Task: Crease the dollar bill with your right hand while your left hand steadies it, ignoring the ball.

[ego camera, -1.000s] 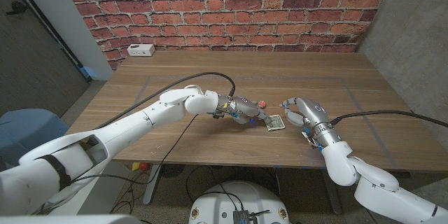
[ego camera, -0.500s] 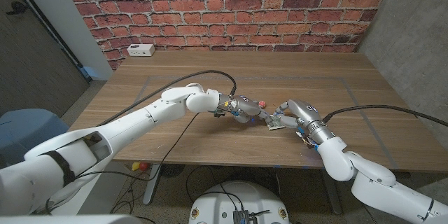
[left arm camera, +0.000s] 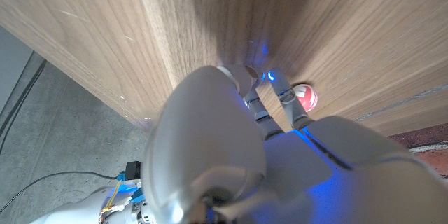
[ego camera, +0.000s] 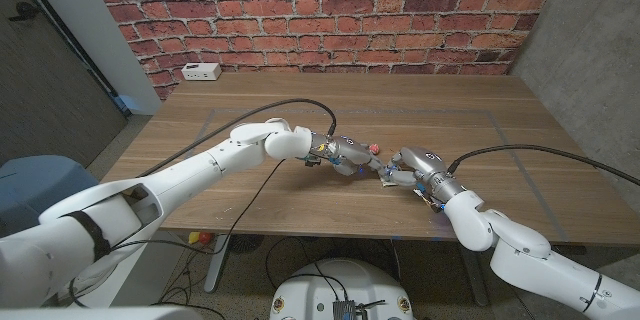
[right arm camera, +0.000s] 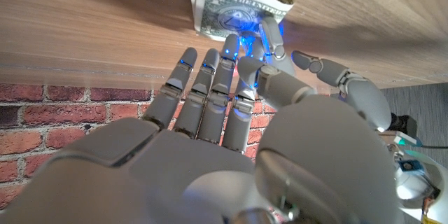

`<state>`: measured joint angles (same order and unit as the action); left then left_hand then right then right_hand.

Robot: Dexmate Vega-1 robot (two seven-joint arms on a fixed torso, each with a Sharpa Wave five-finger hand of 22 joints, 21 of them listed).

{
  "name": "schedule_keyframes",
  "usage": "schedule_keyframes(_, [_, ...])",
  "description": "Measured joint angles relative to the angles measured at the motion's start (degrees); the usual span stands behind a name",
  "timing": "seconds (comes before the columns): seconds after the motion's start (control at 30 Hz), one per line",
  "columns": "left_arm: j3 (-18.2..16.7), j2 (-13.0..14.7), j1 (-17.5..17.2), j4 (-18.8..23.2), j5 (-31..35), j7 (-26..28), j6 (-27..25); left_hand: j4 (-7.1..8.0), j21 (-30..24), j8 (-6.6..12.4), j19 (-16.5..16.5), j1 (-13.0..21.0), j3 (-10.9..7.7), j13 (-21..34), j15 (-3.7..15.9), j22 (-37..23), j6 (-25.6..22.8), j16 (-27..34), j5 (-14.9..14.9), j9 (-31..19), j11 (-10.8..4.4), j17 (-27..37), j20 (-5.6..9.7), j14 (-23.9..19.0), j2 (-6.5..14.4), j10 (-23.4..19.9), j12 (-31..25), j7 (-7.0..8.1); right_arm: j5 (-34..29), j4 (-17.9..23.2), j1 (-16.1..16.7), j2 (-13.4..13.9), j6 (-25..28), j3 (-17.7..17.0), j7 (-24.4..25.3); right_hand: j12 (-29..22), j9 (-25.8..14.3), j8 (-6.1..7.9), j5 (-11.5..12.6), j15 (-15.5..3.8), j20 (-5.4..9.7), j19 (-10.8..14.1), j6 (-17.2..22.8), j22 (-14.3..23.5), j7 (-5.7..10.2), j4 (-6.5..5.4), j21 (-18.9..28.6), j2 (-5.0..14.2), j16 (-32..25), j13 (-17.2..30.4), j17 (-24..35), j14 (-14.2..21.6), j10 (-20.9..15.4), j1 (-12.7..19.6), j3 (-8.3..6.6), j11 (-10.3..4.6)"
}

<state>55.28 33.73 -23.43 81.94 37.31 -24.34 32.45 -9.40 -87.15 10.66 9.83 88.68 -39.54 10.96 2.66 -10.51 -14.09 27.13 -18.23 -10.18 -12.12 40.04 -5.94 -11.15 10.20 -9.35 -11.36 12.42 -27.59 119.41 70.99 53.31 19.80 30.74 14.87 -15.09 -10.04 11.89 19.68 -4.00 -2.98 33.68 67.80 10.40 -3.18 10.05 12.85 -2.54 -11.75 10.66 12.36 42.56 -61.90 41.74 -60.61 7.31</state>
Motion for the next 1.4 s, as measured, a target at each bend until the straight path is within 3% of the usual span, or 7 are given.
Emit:
schedule_keyframes(0.3, [-2.1, 0.4, -0.2, -1.5, -2.1, 4.7, 2.5, 11.1, 9.6, 0.07, 0.1, -27.5, 7.69, 1.1, -0.52, 0.9, -1.7, -7.3, 3.3, -0.6, 6.22, -8.4, -0.55, 2.8, -4.9, -3.8, -2.2, -0.26, -1.1, -0.7, -2.1, -0.3, 1.7, 2.3, -2.3, -0.2, 0.0, 0.0, 0.3, -0.42, 0.0, 0.0, 1.4, 0.0, -0.61, 0.68, 0.0, -0.69, 0.0, 0.0, -0.4, 0.9, -0.7, -0.7, -1.93, -0.53])
schedule_keyframes(0.43, [-4.1, 0.4, -0.5, -3.5, -4.0, 8.7, 5.3, 12.71, 12.0, 0.57, 0.0, -34.1, 10.02, 1.7, -0.55, 0.9, -3.5, -9.6, 4.5, -0.6, 7.55, -11.6, -1.26, 2.6, -6.3, -5.8, -3.4, -0.79, -1.4, -1.1, -2.9, -0.5, 2.2, 3.2, -3.1, -0.2, 0.0, -0.01, 0.3, -0.54, 0.0, 0.0, 2.1, 0.0, -0.71, 0.64, 0.0, -0.85, 0.0, 0.0, -0.4, 1.0, -0.8, -0.8, -2.35, -0.68])
schedule_keyframes(0.57, [-5.7, 0.1, -0.9, -5.5, -5.1, 11.9, 7.6, 11.92, 13.1, 1.02, 0.0, -36.8, 10.36, 2.2, -0.44, 0.9, -6.5, -10.0, 5.2, -0.6, 7.74, -14.9, -1.26, -2.0, -6.4, -9.3, -5.0, -1.24, -1.7, -1.3, -3.4, -0.7, 2.4, 3.7, -3.4, -0.3, 0.0, -0.01, 0.7, -0.61, 0.0, 0.0, 2.2, 0.0, -0.73, 0.64, 0.0, -1.02, 0.0, 0.0, -0.4, 1.1, -1.0, -1.0, -2.82, -0.84])
schedule_keyframes(0.73, [-7.3, -0.2, -1.4, -7.6, -9.3, 15.0, 10.4, 1.43, 16.0, 1.27, -0.2, -30.8, 1.31, 2.1, -0.27, 0.9, -12.7, -11.1, 4.0, -0.6, 7.39, -21.5, -1.1, -9.1, -0.5, -15.2, -6.2, -2.0, -1.8, -1.6, -4.0, -0.8, 2.7, 4.4, -3.6, 0.1, 0.0, -0.25, 0.7, -0.6, 0.22, 0.2, 2.3, 0.0, -0.92, 0.66, 0.0, -1.07, 0.0, 0.0, -0.4, 1.1, -1.0, -1.0, -2.91, -0.85])
schedule_keyframes(0.93, [-8.9, 0.2, -1.8, -7.4, -12.9, 14.0, 8.6, -2.01, 13.7, 1.27, 0.0, -14.0, -9.7, 1.5, -0.07, -0.3, -18.1, -11.1, 2.7, -0.6, 4.61, -24.2, 2.16, -13.4, 1.1, -20.3, -6.9, -1.83, -1.8, -1.7, -4.3, -0.9, 2.7, 4.7, -3.6, 0.1, 0.0, -0.46, 0.7, -0.6, 0.21, 0.2, 2.3, 0.0, -0.93, 0.66, 0.0, -1.07, 0.0, 0.0, -0.2, 1.1, -1.0, -1.0, -2.91, -0.86])
schedule_keyframes(1.07, [-9.3, 0.5, -1.7, -6.8, -13.5, 12.6, 6.5, -2.57, 11.5, 1.27, 0.1, -6.6, -10.96, 1.3, 0.01, -0.3, -20.8, -11.1, 2.7, -0.6, 3.41, -25.0, 4.21, -14.1, -0.3, -21.3, -6.9, -1.01, -1.8, -1.9, -4.5, -1.0, 2.7, 4.9, -3.5, 0.3, 0.0, -0.47, 0.7, -0.59, 0.21, 0.2, 2.5, 0.0, -1.03, 0.66, 0.0, -1.07, 0.0, 0.0, -0.2, 1.1, -1.1, -1.0, -2.92, -0.95])
schedule_keyframes(1.4, [-8.1, 0.5, -0.1, -6.2, -12.0, 10.2, 4.7, -2.32, 9.8, 1.71, 0.1, 0.3, -9.72, 1.0, 0.01, -0.1, -24.9, -11.5, 3.9, -0.6, 1.23, -25.4, 5.44, -14.1, -2.4, -23.2, -6.9, -0.4, -1.4, -2.3, -4.5, -1.1, 2.4, 5.0, -2.8, 0.5, 0.0, -0.68, 0.7, -0.58, 0.21, 0.2, 2.4, 0.0, -1.04, 0.81, 0.0, -1.07, -0.3, 0.0, 0.0, 1.1, -1.2, -1.0, -3.06, -1.02])
